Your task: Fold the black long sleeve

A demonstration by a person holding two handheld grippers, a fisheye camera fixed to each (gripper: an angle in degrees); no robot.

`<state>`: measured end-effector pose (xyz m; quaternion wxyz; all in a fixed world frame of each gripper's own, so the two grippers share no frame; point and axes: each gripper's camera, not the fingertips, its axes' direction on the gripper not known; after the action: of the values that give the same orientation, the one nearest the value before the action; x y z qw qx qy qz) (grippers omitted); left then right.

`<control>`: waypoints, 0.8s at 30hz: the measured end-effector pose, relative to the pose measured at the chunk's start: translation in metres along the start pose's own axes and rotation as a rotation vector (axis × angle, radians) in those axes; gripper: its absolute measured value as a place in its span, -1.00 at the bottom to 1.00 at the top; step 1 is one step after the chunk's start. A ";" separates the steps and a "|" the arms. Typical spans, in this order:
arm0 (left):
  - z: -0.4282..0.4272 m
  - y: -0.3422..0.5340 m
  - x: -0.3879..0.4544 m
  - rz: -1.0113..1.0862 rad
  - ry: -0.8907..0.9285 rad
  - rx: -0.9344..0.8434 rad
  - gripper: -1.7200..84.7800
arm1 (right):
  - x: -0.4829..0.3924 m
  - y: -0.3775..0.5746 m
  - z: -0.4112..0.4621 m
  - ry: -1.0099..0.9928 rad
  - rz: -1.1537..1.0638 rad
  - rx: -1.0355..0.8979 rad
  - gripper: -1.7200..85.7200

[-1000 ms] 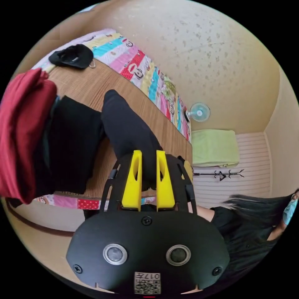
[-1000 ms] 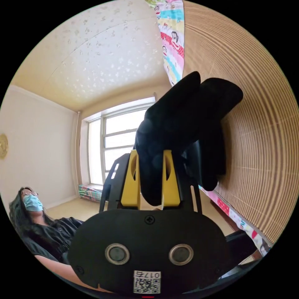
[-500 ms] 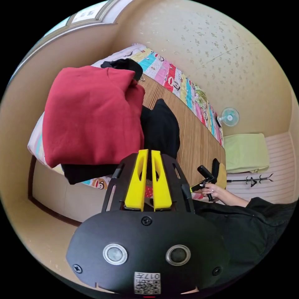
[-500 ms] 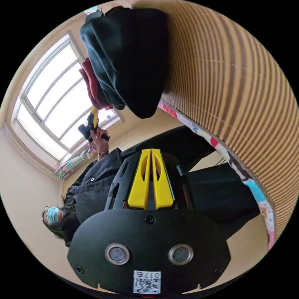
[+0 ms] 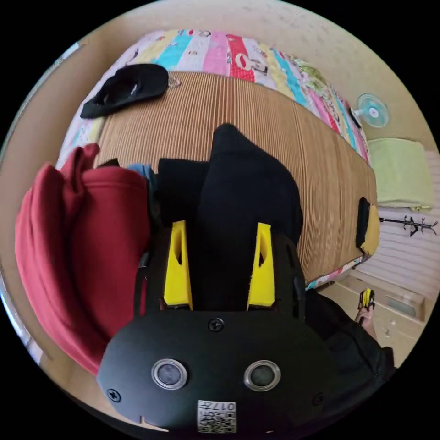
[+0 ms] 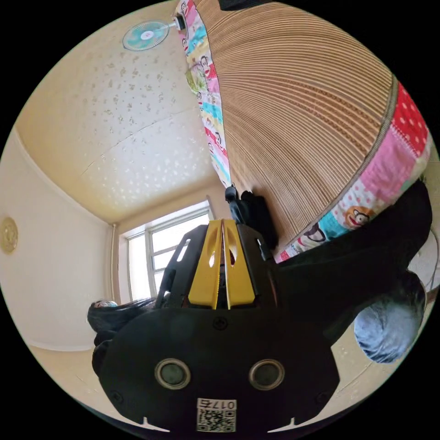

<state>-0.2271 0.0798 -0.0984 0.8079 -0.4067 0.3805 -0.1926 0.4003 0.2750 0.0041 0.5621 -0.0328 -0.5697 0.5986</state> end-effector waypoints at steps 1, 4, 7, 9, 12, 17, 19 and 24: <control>0.023 -0.001 -0.015 -0.053 0.120 -0.046 -0.49 | -0.001 0.023 -0.012 0.019 0.005 0.013 -0.96; 0.044 0.009 -0.034 -0.089 0.252 -0.042 -0.54 | 0.005 0.086 -0.045 0.045 0.045 0.157 -0.96; 0.024 0.026 -0.026 -0.023 0.263 0.060 -0.65 | 0.016 0.150 -0.072 -0.004 0.090 0.378 -0.95; 0.004 0.052 -0.016 0.014 0.264 0.178 -0.69 | 0.022 0.183 -0.080 -0.030 0.116 0.481 -0.95; -0.012 0.102 -0.005 -0.020 0.205 0.329 -0.70 | 0.025 0.219 -0.076 -0.021 0.154 0.557 -0.95; 0.017 0.139 -0.005 -0.209 0.040 0.380 -0.70 | 0.008 0.213 -0.046 0.069 0.197 0.485 -0.95; 0.008 0.150 0.014 -0.146 -0.028 0.458 -0.73 | -0.008 0.194 -0.035 0.145 0.208 0.448 -0.95; -0.006 0.169 0.077 0.052 -0.167 0.545 -0.71 | -0.059 0.128 0.005 0.433 0.283 0.280 -0.96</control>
<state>-0.1824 0.1300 -0.2713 0.9207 -0.1792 0.2570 -0.2328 0.3370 0.2655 -0.1218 0.5807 -0.1611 -0.3380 0.7229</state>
